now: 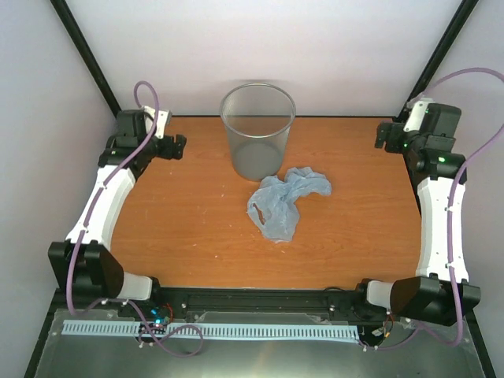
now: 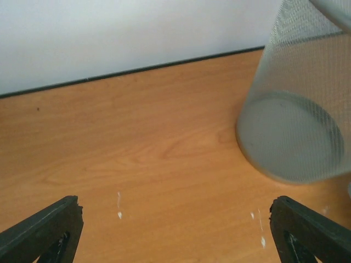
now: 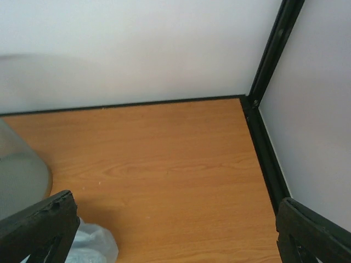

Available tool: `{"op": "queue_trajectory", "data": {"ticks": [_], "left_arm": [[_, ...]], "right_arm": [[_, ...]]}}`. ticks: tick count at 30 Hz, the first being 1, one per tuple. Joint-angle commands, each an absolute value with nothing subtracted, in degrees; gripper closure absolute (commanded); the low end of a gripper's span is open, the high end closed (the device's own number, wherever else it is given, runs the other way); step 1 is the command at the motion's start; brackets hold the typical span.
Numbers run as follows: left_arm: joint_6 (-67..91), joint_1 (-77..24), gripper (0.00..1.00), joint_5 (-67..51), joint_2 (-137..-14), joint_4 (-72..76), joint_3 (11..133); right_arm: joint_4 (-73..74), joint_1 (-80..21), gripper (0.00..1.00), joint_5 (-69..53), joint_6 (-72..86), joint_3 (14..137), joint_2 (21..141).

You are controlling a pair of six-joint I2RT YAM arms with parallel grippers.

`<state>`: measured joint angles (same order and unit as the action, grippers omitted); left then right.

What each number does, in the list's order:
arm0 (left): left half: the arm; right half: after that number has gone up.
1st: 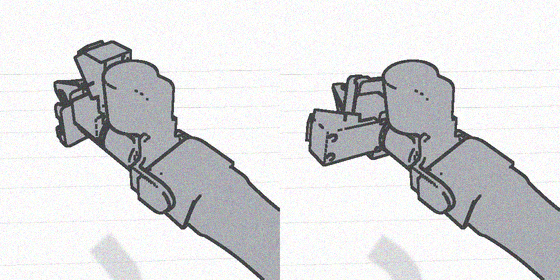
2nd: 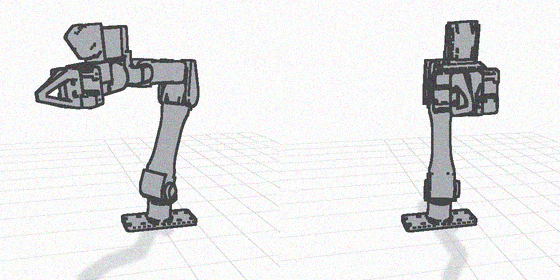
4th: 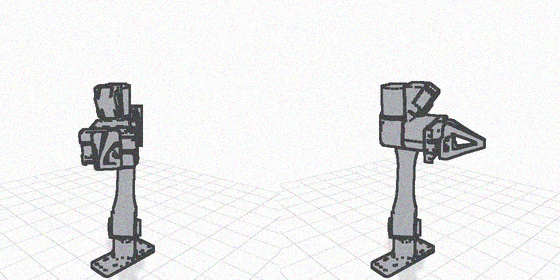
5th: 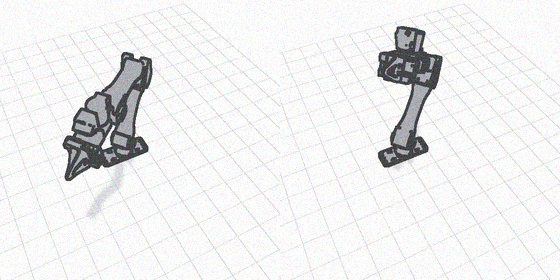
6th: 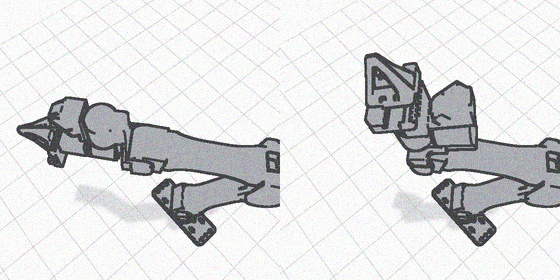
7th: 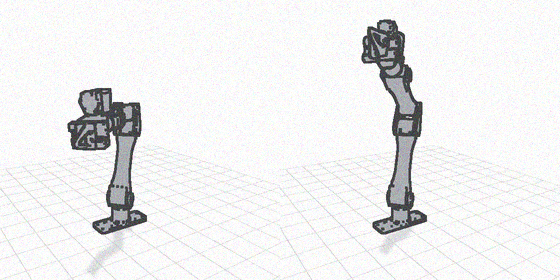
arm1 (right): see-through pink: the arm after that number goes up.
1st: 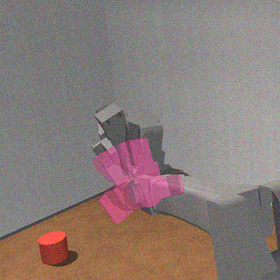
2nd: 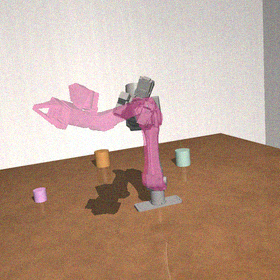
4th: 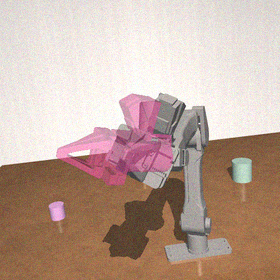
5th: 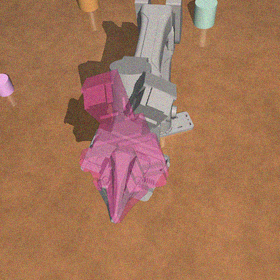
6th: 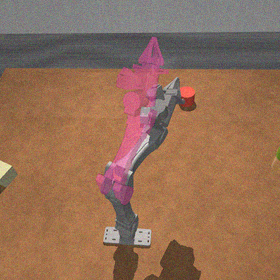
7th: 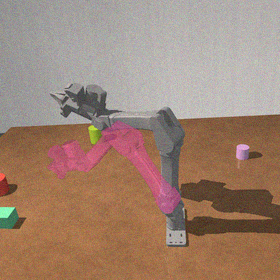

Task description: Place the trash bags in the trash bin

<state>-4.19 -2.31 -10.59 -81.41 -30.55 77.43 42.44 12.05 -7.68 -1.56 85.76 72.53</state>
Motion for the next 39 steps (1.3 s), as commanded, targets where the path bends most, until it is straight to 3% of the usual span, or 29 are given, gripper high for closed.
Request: {"op": "queue_trajectory", "data": {"ticks": [1,8,14,21,29,39], "left_arm": [[-6.76,-1.15,0.07,-14.07,-73.84,-29.34,70.33],[-15.04,0.10,0.15,-24.14,-63.02,-32.35,57.33],[-24.74,-1.15,0.25,-30.39,-57.39,-37.01,50.99],[-34.86,-7.34,0.28,-33.53,-56.69,-40.97,49.49],[-38.07,-10.77,0.25,-34.57,-58.97,-42.04,53.30],[-35.49,-11.08,0.20,-33.39,-56.49,-41.09,53.31]], "right_arm": [[41.40,9.08,0.02,-7.77,-4.50,81.76,71.23],[43.41,2.84,0.02,-15.55,-15.31,74.59,69.34],[45.07,-6.30,0.11,-18.88,-24.09,70.79,68.97],[44.97,-16.34,0.22,-20.88,-30.14,70.70,72.09],[39.84,-19.21,0.29,-18.72,-25.06,83.39,83.81],[33.27,-14.35,0.33,-16.59,-19.56,100.62,103.06]]}}
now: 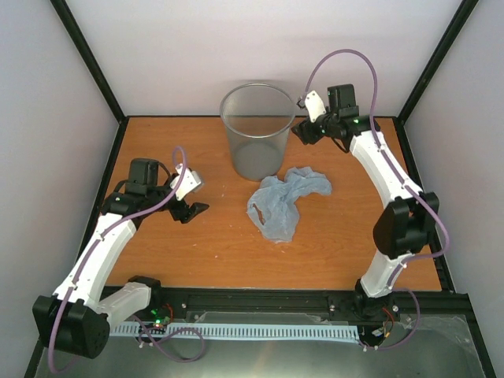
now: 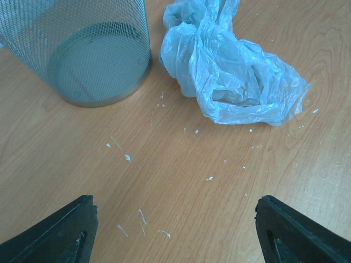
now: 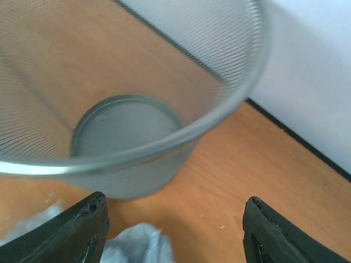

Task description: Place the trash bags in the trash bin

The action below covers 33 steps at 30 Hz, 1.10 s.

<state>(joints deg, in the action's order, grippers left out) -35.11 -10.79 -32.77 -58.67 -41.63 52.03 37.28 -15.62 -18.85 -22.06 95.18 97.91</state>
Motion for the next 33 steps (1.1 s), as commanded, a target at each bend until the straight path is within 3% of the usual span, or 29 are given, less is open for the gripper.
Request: {"op": "queue_trajectory", "data": {"ticks": [1,7,16,33], "left_arm": [[-35.46,-10.95,0.20,-33.35,-56.17,-40.97,52.96],[-34.84,-9.19,0.19,-33.93,-55.51,-40.22,52.70],[-33.69,-6.63,0.18,-34.74,-55.48,-38.83,51.98],[-32.56,-6.23,0.18,-36.53,-57.95,-36.37,51.24]], "right_arm": [[32.78,-14.26,0.33,-15.70,-20.03,101.75,104.71],[30.90,-12.39,0.33,-12.64,-20.24,110.14,114.53],[32.81,-16.79,0.30,-18.69,-19.77,123.81,124.95],[34.52,-21.59,0.23,-16.11,-19.22,118.11,122.10]]}}
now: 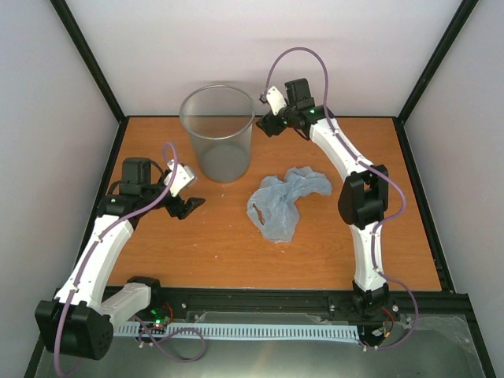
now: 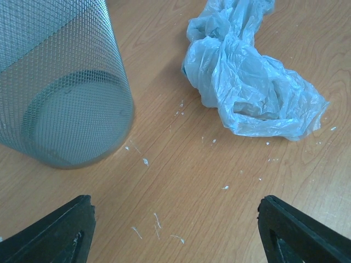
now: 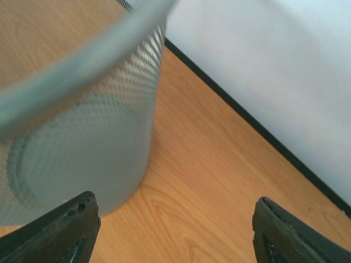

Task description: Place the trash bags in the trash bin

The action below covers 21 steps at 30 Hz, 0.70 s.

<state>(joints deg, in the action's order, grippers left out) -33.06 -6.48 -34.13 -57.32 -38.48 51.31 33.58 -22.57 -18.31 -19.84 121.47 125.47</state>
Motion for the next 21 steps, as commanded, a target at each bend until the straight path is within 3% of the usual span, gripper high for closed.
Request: {"op": "queue_trajectory", "data": {"ticks": [1,8,17,21], "left_arm": [[-32.63,-6.18,0.18,-36.72,-58.12,-36.24,51.02],[-32.98,-6.23,0.18,-36.59,-57.45,-36.61,48.30],[-28.48,-5.32,0.17,-35.22,-54.18,-32.75,42.54],[-27.12,-4.21,0.16,-33.85,-53.88,-31.67,42.28]], "right_arm": [[34.62,-21.28,0.22,-16.09,-18.88,116.63,120.61],[39.63,-21.37,0.25,-19.93,-18.90,105.23,106.63],[44.22,-34.08,0.53,-19.64,-26.41,80.21,88.29],[43.97,-40.61,0.58,-17.48,-27.67,74.05,86.24]]}}
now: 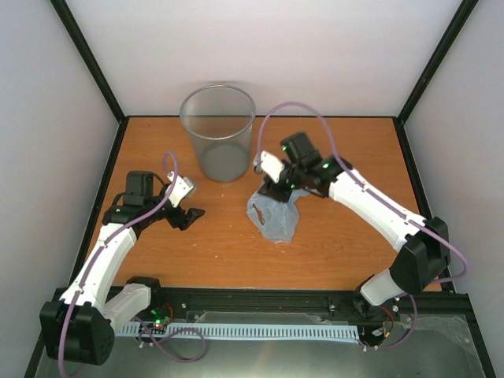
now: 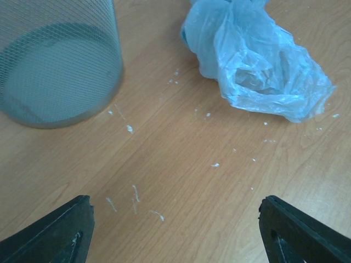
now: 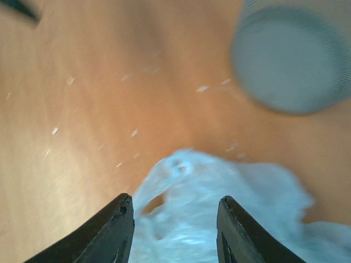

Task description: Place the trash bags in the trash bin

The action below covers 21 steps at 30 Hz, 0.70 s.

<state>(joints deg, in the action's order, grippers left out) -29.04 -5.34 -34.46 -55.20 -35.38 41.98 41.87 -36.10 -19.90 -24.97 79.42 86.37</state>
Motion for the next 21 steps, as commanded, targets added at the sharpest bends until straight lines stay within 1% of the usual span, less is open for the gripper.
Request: {"op": "queue_trajectory", "data": {"ticks": [1,7,11,19,21], "left_arm": [[-27.00,-4.10,0.16,-33.83,-53.73,-31.52,42.13],[-27.08,-3.33,0.16,-33.32,-52.83,-31.01,41.49],[-27.98,-3.33,0.16,-32.73,-52.90,-31.61,41.95],[-28.47,-3.20,0.16,-32.30,-52.28,-31.86,42.13],[-28.55,-3.13,0.16,-32.34,-52.21,-31.77,42.15]], "right_arm": [[43.61,-41.99,0.59,-16.74,-27.71,73.14,86.34],[40.74,-45.46,0.61,-12.89,-25.58,71.55,90.11],[39.60,-46.09,0.60,-10.60,-23.38,72.59,93.64],[36.46,-46.40,0.51,-9.23,-19.76,72.34,99.76],[35.82,-46.41,0.46,-6.83,-17.93,72.56,101.73]]}}
